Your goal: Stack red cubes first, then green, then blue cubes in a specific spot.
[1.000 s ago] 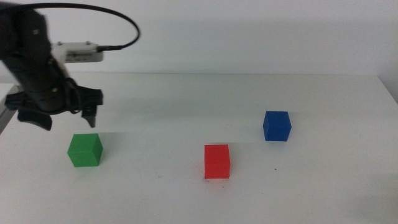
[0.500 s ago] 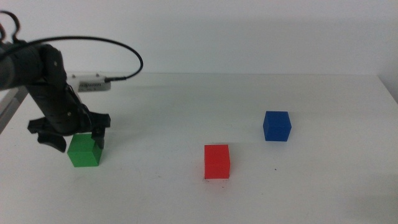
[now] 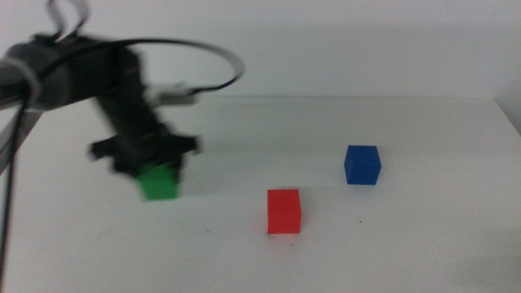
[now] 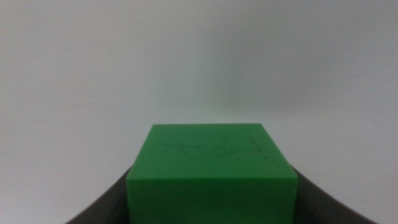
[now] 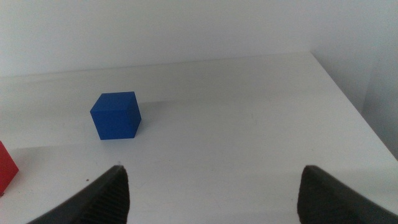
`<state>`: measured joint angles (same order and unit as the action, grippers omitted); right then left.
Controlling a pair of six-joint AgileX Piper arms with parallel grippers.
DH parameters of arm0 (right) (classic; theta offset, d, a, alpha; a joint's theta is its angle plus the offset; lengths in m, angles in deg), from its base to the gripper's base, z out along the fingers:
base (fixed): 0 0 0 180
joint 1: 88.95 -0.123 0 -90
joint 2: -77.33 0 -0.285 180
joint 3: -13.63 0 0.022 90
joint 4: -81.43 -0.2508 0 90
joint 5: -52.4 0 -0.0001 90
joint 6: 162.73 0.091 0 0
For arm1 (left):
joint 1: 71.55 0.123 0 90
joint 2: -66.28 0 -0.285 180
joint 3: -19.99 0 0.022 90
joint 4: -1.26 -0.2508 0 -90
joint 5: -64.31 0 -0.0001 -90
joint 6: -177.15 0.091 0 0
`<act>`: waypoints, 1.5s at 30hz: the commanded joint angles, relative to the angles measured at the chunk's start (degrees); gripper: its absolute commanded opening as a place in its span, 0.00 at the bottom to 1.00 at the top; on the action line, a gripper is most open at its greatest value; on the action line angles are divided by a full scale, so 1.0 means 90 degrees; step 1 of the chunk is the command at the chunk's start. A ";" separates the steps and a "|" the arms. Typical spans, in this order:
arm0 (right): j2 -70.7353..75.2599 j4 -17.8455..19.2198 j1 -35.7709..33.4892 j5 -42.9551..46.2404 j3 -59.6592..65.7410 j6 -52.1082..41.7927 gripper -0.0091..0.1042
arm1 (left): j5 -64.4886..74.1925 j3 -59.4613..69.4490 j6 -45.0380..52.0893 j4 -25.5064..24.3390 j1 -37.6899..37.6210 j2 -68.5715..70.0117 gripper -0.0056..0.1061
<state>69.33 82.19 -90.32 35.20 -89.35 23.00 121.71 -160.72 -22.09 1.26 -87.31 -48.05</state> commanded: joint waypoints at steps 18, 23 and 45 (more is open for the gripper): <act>0.0023 0.0035 0.0030 0.0047 0.0021 -0.0016 0.85 | 0.1210 -0.2787 -0.2246 -0.0284 -0.2887 -0.1369 0.23; 0.0023 0.0035 0.0030 0.0047 0.0021 -0.0016 0.85 | 0.1081 -0.2787 -0.2290 -0.0210 -0.2887 -0.1451 0.23; 0.0023 0.0035 0.0030 0.0047 0.0021 -0.0016 0.85 | 0.0994 -0.2787 -0.2106 -0.0166 -0.2887 -0.1701 0.74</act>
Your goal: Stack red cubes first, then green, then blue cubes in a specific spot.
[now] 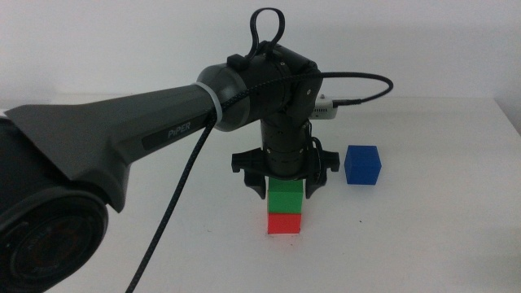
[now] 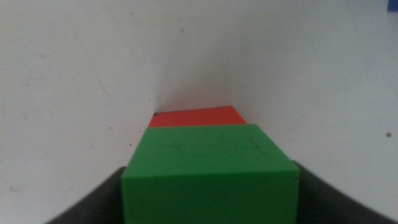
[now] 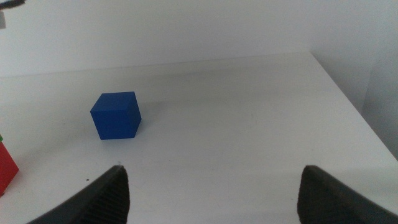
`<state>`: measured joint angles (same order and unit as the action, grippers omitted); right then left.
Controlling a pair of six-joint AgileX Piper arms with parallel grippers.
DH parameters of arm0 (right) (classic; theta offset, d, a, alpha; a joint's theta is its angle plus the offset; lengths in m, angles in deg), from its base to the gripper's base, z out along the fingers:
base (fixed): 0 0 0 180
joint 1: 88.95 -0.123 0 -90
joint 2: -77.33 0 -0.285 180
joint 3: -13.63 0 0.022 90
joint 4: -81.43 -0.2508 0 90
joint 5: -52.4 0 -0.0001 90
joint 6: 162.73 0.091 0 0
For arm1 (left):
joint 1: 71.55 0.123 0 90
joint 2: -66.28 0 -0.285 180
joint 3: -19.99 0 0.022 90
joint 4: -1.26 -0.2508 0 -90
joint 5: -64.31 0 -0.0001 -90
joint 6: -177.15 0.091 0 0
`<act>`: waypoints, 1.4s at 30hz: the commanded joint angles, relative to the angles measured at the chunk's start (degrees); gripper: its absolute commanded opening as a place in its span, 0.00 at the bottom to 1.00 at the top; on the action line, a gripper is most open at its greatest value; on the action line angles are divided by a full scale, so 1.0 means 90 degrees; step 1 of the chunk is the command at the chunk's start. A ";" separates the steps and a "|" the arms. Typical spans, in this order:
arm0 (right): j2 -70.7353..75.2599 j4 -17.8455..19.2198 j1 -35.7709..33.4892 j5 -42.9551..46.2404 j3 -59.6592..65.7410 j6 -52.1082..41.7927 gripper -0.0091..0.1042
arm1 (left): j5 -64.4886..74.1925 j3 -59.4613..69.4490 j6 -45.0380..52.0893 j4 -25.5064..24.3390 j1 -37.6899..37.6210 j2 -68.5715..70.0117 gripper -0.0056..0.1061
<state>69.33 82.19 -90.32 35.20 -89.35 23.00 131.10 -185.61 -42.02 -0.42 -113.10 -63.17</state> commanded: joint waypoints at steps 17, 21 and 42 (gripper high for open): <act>0.0023 0.0035 0.0030 0.0047 0.0021 -0.0016 0.85 | 0.0352 0.0012 0.3678 0.0515 0.0301 0.3044 0.89; 0.0023 0.0035 0.0030 0.0047 0.0021 -0.0016 0.85 | 0.0126 0.1516 0.4774 0.1222 0.0916 0.4695 0.89; 0.0023 0.0035 0.0030 0.0047 0.0021 -0.0016 0.85 | -0.1397 0.4270 0.6876 0.3727 0.2788 0.6966 0.89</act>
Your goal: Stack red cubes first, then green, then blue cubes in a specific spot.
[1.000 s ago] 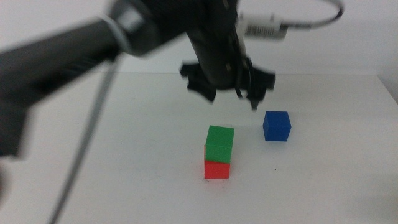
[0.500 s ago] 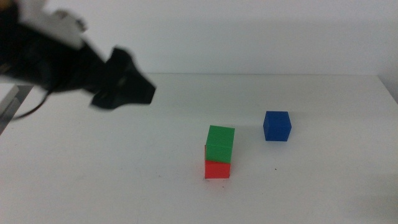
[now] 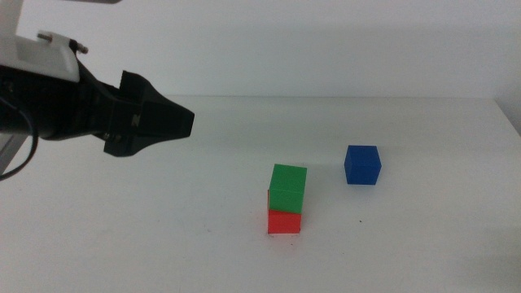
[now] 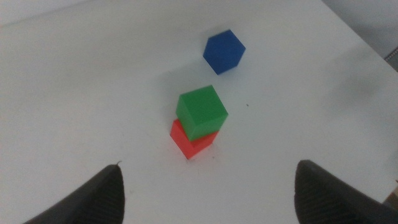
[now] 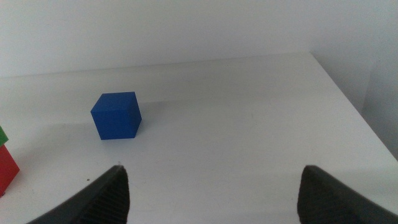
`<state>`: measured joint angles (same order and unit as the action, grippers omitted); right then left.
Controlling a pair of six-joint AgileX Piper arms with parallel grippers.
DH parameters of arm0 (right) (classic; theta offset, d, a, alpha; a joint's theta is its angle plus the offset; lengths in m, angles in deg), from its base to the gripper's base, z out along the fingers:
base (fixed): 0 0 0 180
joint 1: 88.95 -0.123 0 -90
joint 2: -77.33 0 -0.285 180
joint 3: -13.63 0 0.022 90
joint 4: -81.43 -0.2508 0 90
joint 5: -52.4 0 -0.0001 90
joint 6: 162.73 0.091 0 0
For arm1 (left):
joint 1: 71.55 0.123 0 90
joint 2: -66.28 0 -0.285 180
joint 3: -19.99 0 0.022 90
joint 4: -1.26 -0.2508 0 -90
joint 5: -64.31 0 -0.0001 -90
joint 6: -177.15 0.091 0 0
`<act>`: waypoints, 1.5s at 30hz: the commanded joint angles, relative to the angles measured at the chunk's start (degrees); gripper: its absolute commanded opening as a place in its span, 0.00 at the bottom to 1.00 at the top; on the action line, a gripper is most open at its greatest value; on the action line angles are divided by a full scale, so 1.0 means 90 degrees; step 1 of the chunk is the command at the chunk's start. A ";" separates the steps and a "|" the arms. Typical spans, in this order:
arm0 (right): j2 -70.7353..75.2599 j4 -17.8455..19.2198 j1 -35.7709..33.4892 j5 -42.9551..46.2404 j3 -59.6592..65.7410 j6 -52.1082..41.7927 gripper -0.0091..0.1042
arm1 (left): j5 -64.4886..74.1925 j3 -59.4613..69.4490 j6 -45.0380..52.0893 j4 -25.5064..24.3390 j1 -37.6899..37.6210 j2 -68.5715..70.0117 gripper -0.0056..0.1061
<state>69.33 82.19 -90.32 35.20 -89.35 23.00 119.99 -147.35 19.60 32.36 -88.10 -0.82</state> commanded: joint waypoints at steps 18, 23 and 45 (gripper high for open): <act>0.0023 0.0089 0.0030 0.0047 0.0021 -0.0130 0.85 | -0.0852 0.0019 0.0030 0.0022 0.0010 0.0039 0.89; 0.0023 0.0184 0.0030 0.0933 0.0021 -0.0134 0.85 | -0.0865 0.0019 0.0030 0.0024 0.0010 0.0039 0.89; -0.5769 -0.0706 0.0030 -0.1918 -0.4702 0.1417 0.85 | -0.1353 0.0019 0.0030 -0.0028 0.0010 0.0039 0.89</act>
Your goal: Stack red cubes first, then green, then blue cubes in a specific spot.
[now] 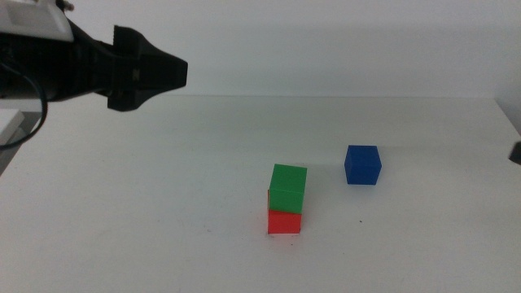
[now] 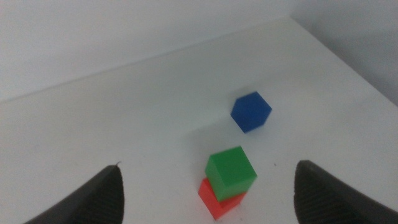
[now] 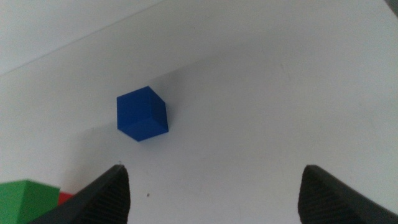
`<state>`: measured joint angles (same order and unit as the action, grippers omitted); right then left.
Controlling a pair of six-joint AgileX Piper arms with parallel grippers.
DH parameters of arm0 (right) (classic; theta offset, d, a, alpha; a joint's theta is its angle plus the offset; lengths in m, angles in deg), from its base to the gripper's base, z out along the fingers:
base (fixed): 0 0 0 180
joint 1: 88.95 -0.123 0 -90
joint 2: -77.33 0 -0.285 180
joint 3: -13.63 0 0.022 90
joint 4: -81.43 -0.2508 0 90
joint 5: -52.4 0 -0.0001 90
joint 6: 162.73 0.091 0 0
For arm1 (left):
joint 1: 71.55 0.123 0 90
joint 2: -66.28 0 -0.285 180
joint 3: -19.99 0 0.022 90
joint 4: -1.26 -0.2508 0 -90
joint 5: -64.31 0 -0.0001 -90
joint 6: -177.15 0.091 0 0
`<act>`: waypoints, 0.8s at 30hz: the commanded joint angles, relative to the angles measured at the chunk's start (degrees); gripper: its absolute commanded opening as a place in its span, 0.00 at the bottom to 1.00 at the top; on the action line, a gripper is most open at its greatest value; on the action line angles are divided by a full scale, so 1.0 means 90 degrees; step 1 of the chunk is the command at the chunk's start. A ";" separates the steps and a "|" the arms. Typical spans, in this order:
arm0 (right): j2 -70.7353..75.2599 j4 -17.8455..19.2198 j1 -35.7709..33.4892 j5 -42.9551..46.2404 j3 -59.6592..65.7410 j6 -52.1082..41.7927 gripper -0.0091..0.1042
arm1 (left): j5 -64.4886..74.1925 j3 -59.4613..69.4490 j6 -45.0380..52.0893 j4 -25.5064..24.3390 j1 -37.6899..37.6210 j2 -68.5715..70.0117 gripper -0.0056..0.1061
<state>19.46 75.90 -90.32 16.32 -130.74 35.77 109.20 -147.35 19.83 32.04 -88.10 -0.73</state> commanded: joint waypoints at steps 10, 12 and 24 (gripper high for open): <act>-0.2150 -0.0758 -0.0077 -0.0298 -0.1383 -0.0949 0.85 | -0.0799 0.0019 0.0005 0.0007 0.0010 0.0029 0.89; -0.2757 -0.0585 -0.0303 -0.0582 -0.1913 -0.0949 0.85 | -0.0915 0.0019 0.0005 0.0007 0.0010 0.0029 0.89; -0.5951 0.0815 -0.1809 -0.1544 -0.4737 -0.0126 0.85 | -0.1105 0.0019 0.0005 0.0007 0.0010 0.0029 0.89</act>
<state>-31.60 81.75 -105.80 3.70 -170.99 34.11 99.99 -147.35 19.83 31.94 -88.10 -0.73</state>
